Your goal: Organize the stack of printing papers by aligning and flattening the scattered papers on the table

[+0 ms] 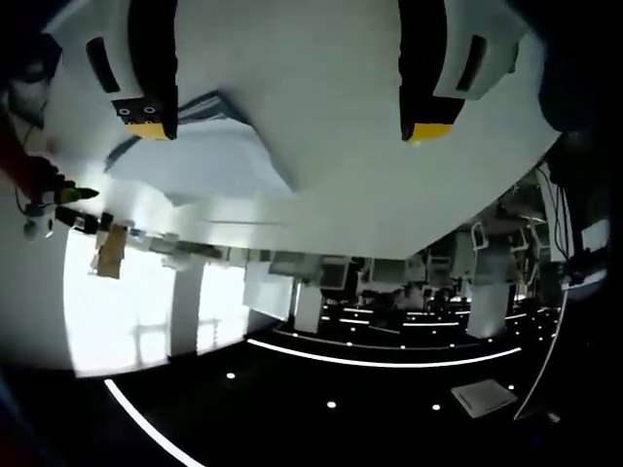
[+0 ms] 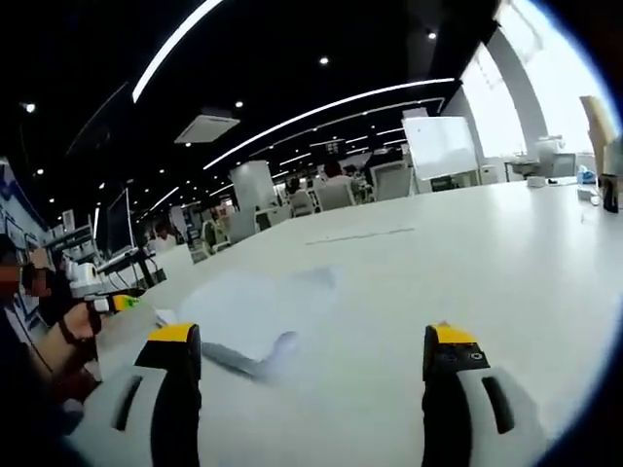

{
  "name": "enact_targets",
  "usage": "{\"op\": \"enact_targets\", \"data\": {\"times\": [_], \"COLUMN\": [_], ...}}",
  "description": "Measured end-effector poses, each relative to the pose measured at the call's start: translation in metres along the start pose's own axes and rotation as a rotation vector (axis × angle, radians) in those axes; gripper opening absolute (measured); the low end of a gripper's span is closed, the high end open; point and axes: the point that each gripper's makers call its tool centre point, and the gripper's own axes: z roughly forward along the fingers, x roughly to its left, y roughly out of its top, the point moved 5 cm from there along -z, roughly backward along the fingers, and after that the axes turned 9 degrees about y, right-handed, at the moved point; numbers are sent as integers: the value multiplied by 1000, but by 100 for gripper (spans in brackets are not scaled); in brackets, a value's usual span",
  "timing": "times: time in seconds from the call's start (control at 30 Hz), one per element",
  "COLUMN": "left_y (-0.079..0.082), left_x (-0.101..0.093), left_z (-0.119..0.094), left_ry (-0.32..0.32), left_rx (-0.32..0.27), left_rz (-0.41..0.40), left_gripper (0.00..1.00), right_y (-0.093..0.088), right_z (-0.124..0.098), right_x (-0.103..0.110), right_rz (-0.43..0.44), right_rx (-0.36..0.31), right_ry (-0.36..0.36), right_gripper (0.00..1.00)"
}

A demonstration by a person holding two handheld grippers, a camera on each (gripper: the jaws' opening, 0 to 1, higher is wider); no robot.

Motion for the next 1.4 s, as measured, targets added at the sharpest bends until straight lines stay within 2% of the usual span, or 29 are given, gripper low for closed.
{"op": "enact_targets", "data": {"times": [0.27, 0.57, 0.67, 0.77, 0.9, 1.1, 1.4], "left_y": [10, 23, 28, 34, 35, 38, 37], "left_x": [3, 5, 2, 0, 0, -3, -6], "left_z": [-13, -36, -43, -47, -49, -56, -58], "left_ry": [-11, -41, -47, -57, -62, -84, -88], "left_rx": [2, 34, 48, 29, 39, 42, 49], "left_rz": [3, -10, 15, 21, 26, 12, 22], "left_gripper": [97, 97, 97, 97, 97, 97, 97], "right_y": [14, 30, 37, 42, 47, 50, 40], "right_z": [-16, -31, -36, -40, -45, -47, -41], "right_x": [11, 19, 20, 23, 29, 36, 35], "right_rz": [-23, 40, 34, 18, 0, -30, -37], "right_rx": [2, -2, -5, 10, 25, 30, 79], "right_ry": [6, 56, 58, 68, 79, 89, 95], "right_gripper": [90, 90, 90, 90, 90, 90, 90]}}
